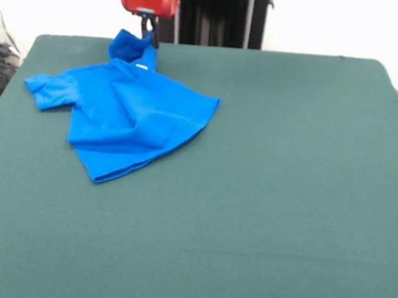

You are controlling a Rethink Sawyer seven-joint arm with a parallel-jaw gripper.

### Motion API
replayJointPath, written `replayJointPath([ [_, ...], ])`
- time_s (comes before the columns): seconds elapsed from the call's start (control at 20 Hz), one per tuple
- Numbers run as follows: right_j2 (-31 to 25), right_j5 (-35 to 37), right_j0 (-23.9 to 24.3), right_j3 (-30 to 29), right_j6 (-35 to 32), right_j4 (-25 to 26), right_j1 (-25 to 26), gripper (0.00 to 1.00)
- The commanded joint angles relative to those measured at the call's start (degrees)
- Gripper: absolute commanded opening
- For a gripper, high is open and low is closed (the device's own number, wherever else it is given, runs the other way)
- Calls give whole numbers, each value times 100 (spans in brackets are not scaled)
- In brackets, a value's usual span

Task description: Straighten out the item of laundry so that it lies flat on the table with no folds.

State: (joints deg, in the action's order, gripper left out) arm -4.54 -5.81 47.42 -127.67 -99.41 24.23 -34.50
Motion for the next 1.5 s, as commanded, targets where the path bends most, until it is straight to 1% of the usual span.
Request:
replayJointPath([
  [0.05, -795, 612, -56, -107, -694, -198, -405, 0],
  [0.2, -820, 537, -46, -83, -707, -157, -305, 0],
  [0.35, -798, 546, -57, -133, -718, -161, -355, 0],
  [0.6, -803, 492, -93, -123, -741, -156, -287, 0],
  [0.95, -809, 494, -266, -249, -868, -280, -360, 0],
  [1.1, -849, 595, -315, -417, -938, -388, -560, 0],
  [1.25, -828, 856, -499, -765, -1078, -663, -1122, 0],
  [1.4, -787, 841, -686, -974, -1212, -858, -1357, 0],
  [1.5, -781, 766, -775, -1099, -1291, -966, -1411, 0],
])
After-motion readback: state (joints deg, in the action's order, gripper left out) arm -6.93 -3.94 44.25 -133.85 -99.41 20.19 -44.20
